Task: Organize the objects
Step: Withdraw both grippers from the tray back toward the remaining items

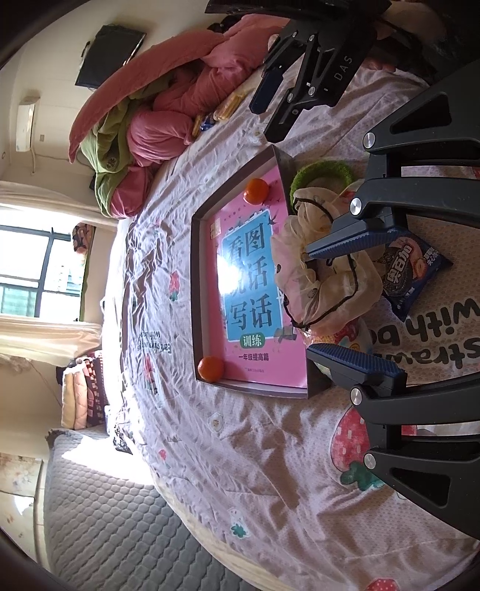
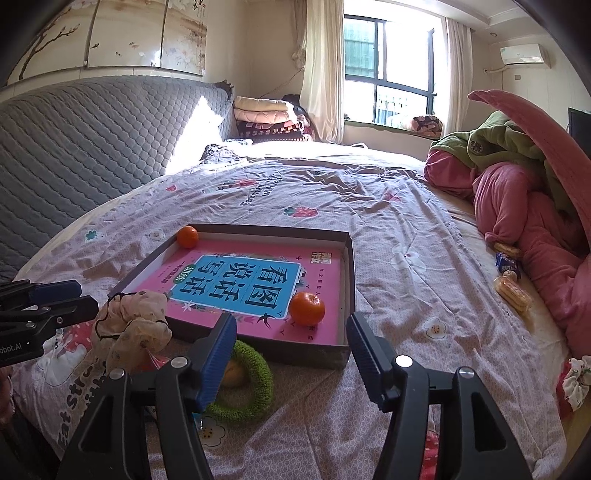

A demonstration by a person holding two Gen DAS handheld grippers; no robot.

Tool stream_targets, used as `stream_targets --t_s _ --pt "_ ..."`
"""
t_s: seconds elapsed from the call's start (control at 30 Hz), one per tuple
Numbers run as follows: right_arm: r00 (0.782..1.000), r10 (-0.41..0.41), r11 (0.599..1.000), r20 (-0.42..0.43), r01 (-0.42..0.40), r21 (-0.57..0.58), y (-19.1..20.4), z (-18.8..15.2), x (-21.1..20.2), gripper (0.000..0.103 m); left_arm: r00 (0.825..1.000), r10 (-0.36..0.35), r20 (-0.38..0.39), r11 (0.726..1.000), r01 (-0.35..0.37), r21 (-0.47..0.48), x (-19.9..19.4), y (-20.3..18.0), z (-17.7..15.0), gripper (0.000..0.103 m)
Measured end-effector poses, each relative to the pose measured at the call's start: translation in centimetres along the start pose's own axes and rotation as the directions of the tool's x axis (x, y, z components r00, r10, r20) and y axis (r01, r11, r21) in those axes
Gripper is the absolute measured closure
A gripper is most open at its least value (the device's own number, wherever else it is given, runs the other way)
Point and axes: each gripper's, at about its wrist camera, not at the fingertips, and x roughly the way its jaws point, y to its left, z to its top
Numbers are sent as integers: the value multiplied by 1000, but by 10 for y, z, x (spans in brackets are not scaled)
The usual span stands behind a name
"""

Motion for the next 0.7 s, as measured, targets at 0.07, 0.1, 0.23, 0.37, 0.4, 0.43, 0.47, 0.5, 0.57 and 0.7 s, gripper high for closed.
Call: stream_targets --t_s 0.07,0.1,0.23,0.37,0.4,0.43,0.47,0.5,0.57,0.7 --pt "1000 2 1000 -2 -2 0 0 -2 -2 41 1000 2 -2 1000 -2 2 -1 -1 -2 54" --pt "1000 1 1000 -2 -1 1 0 -3 -3 41 1000 1 -3 1000 -1 3 -2 -1 -2 54" --pt "1000 3 1000 -5 -3 4 1 -7 -6 41 1000 0 -4 1000 0 2 -4 -3 -6 54" --pt "1000 5 1000 -9 -5 4 1 -10 -7 41 1000 -2 -21 1000 2 -4 -1 -3 -10 54" --pt "1000 4 1000 -9 -4 5 1 -10 -7 41 1000 -4 -25 1000 3 -7 -1 -2 -10 54" --pt "1000 4 1000 -10 -4 4 1 -10 -7 41 1000 -5 -28 1000 5 -9 0 -2 -11 54" --pt "1000 5 1000 -12 -5 2 2 -11 -6 41 999 -5 -33 1000 4 -10 2 -2 -11 54" --pt "1000 4 1000 -11 -4 1 2 -11 -7 41 999 -5 -38 1000 5 -11 3 -3 -12 54" --pt "1000 7 1000 -15 -7 1 2 -11 -6 41 999 -7 -48 1000 7 -12 6 -3 -13 54" --pt "1000 7 1000 -22 -7 2 2 -13 -4 41 998 -10 -64 1000 9 -14 12 -3 -15 54"
